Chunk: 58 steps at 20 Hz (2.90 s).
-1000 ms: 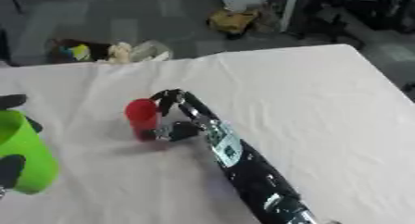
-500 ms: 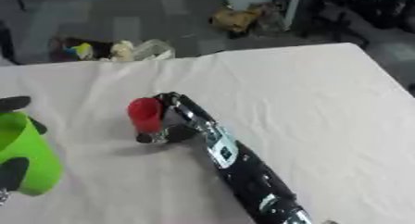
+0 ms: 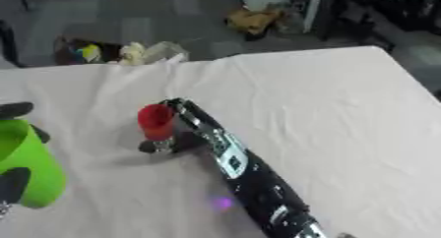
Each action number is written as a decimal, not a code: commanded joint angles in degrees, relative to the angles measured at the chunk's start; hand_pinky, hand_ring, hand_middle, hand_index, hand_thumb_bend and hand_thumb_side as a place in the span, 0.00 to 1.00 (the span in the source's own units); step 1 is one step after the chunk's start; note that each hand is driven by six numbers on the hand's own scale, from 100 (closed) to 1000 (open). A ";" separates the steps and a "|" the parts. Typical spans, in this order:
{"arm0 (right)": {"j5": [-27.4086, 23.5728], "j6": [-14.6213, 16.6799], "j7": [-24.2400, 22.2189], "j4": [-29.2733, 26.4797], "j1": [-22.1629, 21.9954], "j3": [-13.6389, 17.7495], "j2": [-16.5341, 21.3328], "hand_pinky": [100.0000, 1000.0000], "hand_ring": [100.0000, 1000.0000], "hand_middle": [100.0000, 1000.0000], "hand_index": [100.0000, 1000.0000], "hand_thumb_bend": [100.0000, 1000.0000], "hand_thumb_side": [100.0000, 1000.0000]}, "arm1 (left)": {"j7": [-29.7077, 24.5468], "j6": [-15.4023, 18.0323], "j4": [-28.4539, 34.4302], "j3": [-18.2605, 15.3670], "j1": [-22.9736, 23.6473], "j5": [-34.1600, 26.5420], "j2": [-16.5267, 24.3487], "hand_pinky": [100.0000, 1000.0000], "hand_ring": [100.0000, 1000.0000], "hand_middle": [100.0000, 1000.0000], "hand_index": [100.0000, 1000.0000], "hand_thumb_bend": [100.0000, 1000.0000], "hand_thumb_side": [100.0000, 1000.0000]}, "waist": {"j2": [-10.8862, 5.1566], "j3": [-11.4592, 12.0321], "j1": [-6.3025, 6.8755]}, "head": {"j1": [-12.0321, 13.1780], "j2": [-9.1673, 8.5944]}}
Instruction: Pour the contents of one cup into another cup.
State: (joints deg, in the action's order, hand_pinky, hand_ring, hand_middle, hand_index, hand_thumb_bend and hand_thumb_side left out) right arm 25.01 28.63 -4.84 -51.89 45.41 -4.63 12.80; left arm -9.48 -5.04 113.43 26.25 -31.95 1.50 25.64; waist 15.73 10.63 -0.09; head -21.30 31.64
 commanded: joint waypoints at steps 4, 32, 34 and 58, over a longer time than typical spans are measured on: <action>1.36 -0.59 0.49 -0.28 1.21 -0.12 -0.06 0.70 0.26 0.20 0.60 0.66 0.44 | -0.15 0.03 1.17 -0.06 -0.89 -0.38 0.22 0.15 0.74 0.63 0.94 0.00 0.35 | -0.98 0.09 0.18 | -0.16 -0.70; -1.37 -1.95 -5.39 -8.67 -1.65 -5.16 0.11 0.33 0.00 0.00 0.37 0.00 0.00 | -2.24 2.29 1.17 -1.93 -2.32 4.98 9.53 0.09 0.69 0.59 0.92 0.00 0.25 | -2.00 -2.33 1.08 | -0.97 -1.76; -1.35 -2.20 -6.17 -9.49 -2.08 -5.97 0.09 0.33 0.00 0.00 0.37 0.00 0.00 | -2.45 2.55 1.17 -1.86 -2.58 5.63 11.35 0.09 0.69 0.59 0.92 0.00 0.24 | -2.25 -2.58 1.25 | -0.94 -1.70; -12.02 -7.13 -21.96 -18.34 -3.36 -16.99 -1.13 0.34 0.00 0.00 0.36 0.00 0.00 | -9.91 1.26 1.17 3.38 -7.40 16.77 18.45 0.06 0.64 0.54 0.89 0.00 0.17 | -4.89 -6.73 1.98 | 0.94 -0.38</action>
State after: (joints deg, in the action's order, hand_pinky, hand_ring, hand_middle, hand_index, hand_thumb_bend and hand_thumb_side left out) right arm 14.39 21.83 -25.98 -68.66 40.87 -21.40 11.64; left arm -19.02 -3.65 113.59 29.82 -38.35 17.46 42.38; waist 11.95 3.88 1.89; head -20.52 31.09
